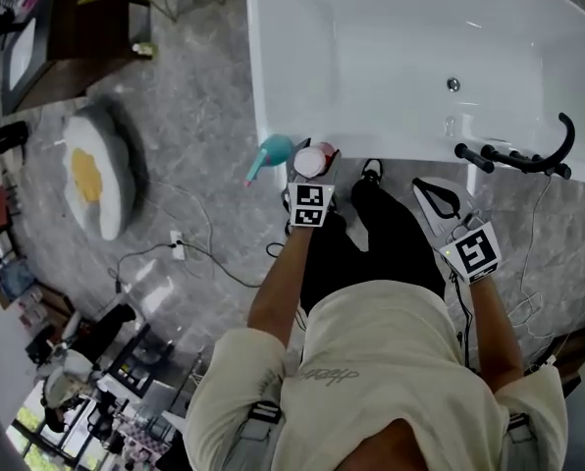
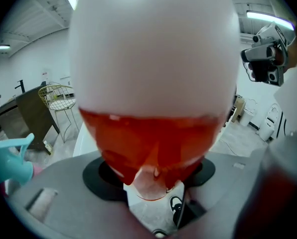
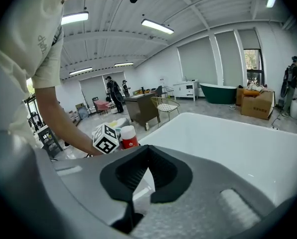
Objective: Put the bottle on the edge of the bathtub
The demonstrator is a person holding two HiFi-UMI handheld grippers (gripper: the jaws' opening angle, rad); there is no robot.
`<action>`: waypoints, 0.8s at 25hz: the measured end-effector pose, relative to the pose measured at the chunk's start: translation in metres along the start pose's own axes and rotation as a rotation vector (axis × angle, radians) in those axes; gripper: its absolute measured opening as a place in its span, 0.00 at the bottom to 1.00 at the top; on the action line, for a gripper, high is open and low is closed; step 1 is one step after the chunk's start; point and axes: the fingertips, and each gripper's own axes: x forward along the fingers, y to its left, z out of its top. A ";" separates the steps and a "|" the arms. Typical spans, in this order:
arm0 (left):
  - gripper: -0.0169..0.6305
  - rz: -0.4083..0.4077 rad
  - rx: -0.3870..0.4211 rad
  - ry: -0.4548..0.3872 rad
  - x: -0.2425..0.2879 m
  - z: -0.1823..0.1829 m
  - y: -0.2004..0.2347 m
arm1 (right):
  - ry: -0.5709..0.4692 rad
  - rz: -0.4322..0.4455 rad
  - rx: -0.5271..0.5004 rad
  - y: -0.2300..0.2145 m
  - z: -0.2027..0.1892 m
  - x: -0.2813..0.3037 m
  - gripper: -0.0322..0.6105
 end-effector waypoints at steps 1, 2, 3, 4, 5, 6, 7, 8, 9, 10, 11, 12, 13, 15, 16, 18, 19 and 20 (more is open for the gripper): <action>0.49 0.007 -0.003 0.001 0.001 -0.001 0.001 | 0.007 0.011 0.002 0.001 -0.002 0.002 0.05; 0.49 0.014 -0.006 0.000 0.003 -0.002 0.001 | 0.013 0.020 0.001 0.002 -0.003 0.003 0.05; 0.49 0.022 -0.007 -0.003 0.004 -0.003 0.002 | 0.015 0.026 0.000 0.002 -0.004 0.005 0.05; 0.49 0.029 -0.007 -0.006 0.006 -0.003 0.004 | 0.015 0.031 -0.003 0.001 -0.004 0.006 0.05; 0.49 0.035 -0.006 -0.011 0.009 -0.004 0.005 | 0.014 0.033 -0.009 0.000 -0.005 0.006 0.05; 0.49 0.041 -0.004 -0.014 0.011 -0.005 0.006 | 0.012 0.034 -0.018 -0.002 -0.005 0.007 0.05; 0.49 0.050 0.000 -0.016 0.013 -0.007 0.007 | 0.012 0.033 -0.024 -0.004 -0.005 0.006 0.05; 0.49 0.060 0.003 -0.017 0.014 -0.010 0.008 | 0.013 0.030 -0.023 -0.006 -0.006 0.006 0.05; 0.50 0.071 0.006 -0.017 0.016 -0.013 0.009 | 0.016 0.027 -0.022 -0.008 -0.007 0.005 0.05; 0.50 0.081 0.007 -0.018 0.016 -0.015 0.010 | 0.019 0.025 -0.024 -0.010 -0.008 0.004 0.05; 0.50 0.088 0.007 -0.021 0.016 -0.017 0.011 | 0.022 0.024 -0.022 -0.012 -0.008 0.004 0.05; 0.50 0.091 0.008 -0.027 0.015 -0.017 0.011 | 0.023 0.022 -0.015 -0.012 -0.009 0.003 0.05; 0.50 0.093 0.009 -0.033 0.015 -0.018 0.011 | 0.024 0.018 -0.003 -0.013 -0.010 0.003 0.05; 0.50 0.094 0.014 -0.040 0.015 -0.018 0.010 | 0.024 0.015 0.006 -0.013 -0.012 0.003 0.05; 0.50 0.096 0.020 -0.039 0.015 -0.018 0.010 | 0.023 0.016 -0.001 -0.013 -0.012 0.004 0.05; 0.51 0.102 0.034 -0.025 0.015 -0.018 0.009 | 0.017 0.015 0.000 -0.011 -0.010 0.006 0.05; 0.51 0.105 0.034 -0.015 0.015 -0.019 0.009 | 0.013 0.011 0.009 -0.009 -0.010 0.007 0.05; 0.51 0.107 0.027 -0.008 0.015 -0.019 0.010 | 0.011 0.008 0.013 -0.008 -0.009 0.008 0.05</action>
